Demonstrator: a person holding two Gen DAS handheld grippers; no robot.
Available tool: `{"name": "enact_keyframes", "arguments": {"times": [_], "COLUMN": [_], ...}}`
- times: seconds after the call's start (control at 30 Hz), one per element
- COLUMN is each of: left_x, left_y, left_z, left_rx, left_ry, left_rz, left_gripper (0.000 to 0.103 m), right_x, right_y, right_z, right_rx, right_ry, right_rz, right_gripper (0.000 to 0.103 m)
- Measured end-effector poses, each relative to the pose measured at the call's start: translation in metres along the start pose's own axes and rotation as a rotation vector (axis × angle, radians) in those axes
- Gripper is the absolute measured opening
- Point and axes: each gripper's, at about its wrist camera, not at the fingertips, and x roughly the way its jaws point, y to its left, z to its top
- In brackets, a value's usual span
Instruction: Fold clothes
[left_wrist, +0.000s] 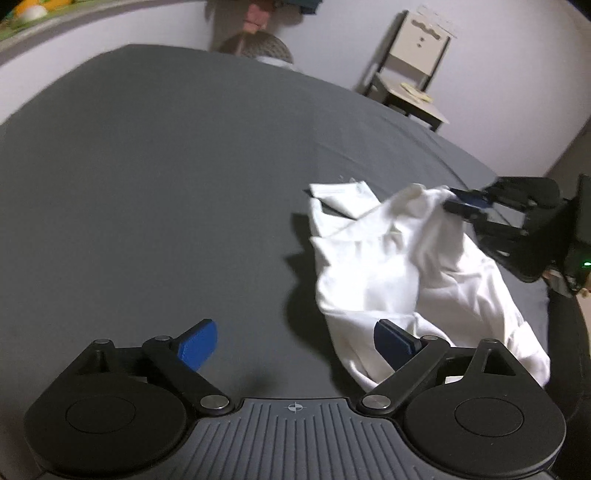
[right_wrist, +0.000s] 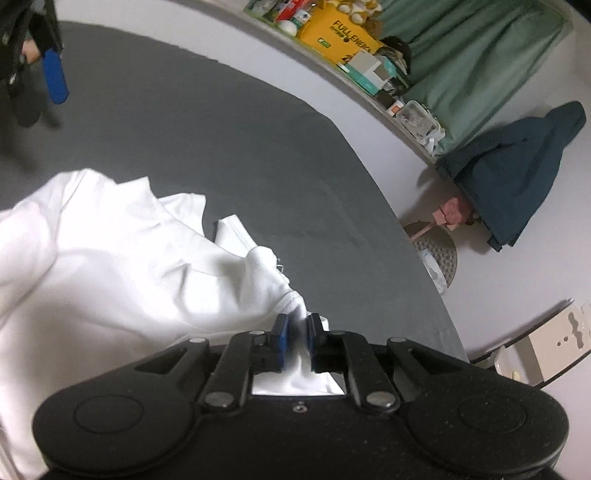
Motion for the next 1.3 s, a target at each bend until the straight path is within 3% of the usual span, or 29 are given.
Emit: {"name": "enact_keyframes", "arguments": {"times": [0.23, 0.37, 0.63, 0.73, 0.87, 1.0, 1.07, 1.1, 1.17, 1.3], "left_x": [0.002, 0.003, 0.024, 0.040, 0.058, 0.067, 0.071, 0.073, 0.078, 0.074], "left_y": [0.041, 0.054, 0.037, 0.025, 0.009, 0.002, -0.002, -0.004, -0.007, -0.012], "left_z": [0.002, 0.001, 0.004, 0.007, 0.009, 0.010, 0.011, 0.011, 0.011, 0.012], "left_rx": [-0.277, -0.380, -0.332, -0.318, -0.263, -0.231, -0.215, -0.207, -0.191, -0.149], "left_ry": [0.037, 0.029, 0.054, 0.081, 0.127, 0.132, 0.134, 0.136, 0.138, 0.123], "left_rz": [-0.111, -0.142, -0.147, -0.136, -0.122, -0.116, -0.113, -0.111, -0.108, -0.094], "left_gripper": [0.093, 0.093, 0.092, 0.092, 0.063, 0.043, 0.025, 0.022, 0.011, 0.007], "right_x": [-0.007, -0.016, -0.015, -0.007, 0.000, 0.003, 0.008, 0.010, 0.012, 0.006], "right_y": [0.006, 0.010, -0.007, -0.019, -0.037, -0.054, -0.055, -0.055, -0.049, -0.043], "right_z": [-0.002, -0.004, -0.006, -0.009, -0.010, -0.007, -0.002, 0.001, 0.004, 0.007], "right_rx": [-0.048, -0.073, -0.074, -0.070, -0.064, -0.054, -0.077, -0.090, -0.128, -0.190], "right_ry": [-0.029, -0.047, -0.040, -0.016, -0.011, -0.056, -0.054, -0.050, -0.038, -0.069], "right_rz": [0.006, 0.013, 0.018, 0.070, 0.164, 0.280, 0.310, 0.322, 0.336, 0.361], "right_gripper": [0.027, 0.034, 0.038, 0.038, 0.038, 0.038, 0.038, 0.036, 0.022, 0.018]}}
